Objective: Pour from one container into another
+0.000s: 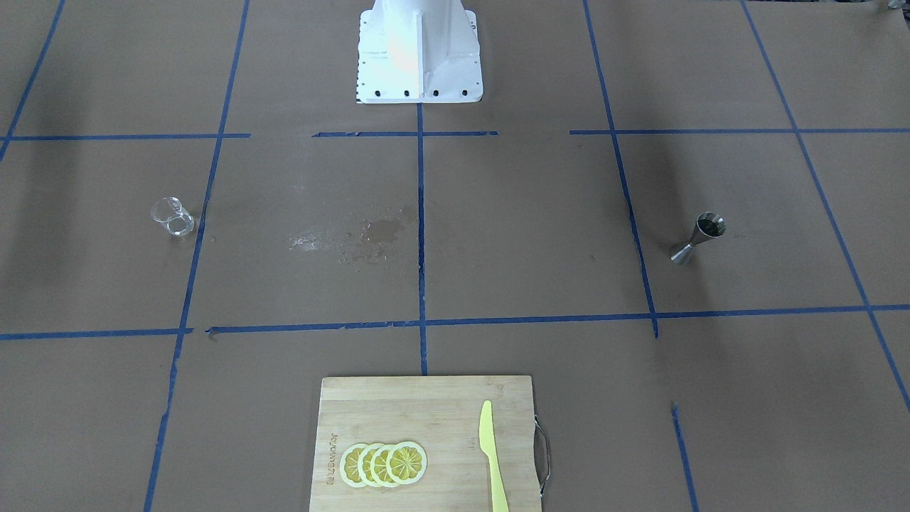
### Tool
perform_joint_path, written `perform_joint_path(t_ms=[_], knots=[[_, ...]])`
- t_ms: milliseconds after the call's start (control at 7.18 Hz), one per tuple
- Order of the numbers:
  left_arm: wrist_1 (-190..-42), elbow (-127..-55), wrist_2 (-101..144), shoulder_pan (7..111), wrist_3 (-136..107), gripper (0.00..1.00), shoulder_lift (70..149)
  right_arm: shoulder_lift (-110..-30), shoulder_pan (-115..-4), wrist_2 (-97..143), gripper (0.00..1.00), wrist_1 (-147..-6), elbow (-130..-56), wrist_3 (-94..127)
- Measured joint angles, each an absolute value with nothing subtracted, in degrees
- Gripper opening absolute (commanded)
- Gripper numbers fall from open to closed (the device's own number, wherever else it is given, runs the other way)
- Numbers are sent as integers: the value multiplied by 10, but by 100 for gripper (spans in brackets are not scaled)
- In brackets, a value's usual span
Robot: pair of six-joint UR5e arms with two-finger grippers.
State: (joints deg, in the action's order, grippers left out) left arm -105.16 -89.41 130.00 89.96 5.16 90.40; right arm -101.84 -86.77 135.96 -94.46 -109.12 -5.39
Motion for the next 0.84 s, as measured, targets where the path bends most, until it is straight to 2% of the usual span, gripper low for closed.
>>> perform_joint_path(t_ms=[418, 836], knots=[[-964, -922, 1298, 899, 151, 100, 906, -1019, -886, 1369, 100, -947, -1077, -54], [-950, -913, 1302, 898, 180, 100, 904, -1018, -900, 1391, 100, -946, -1054, -55]])
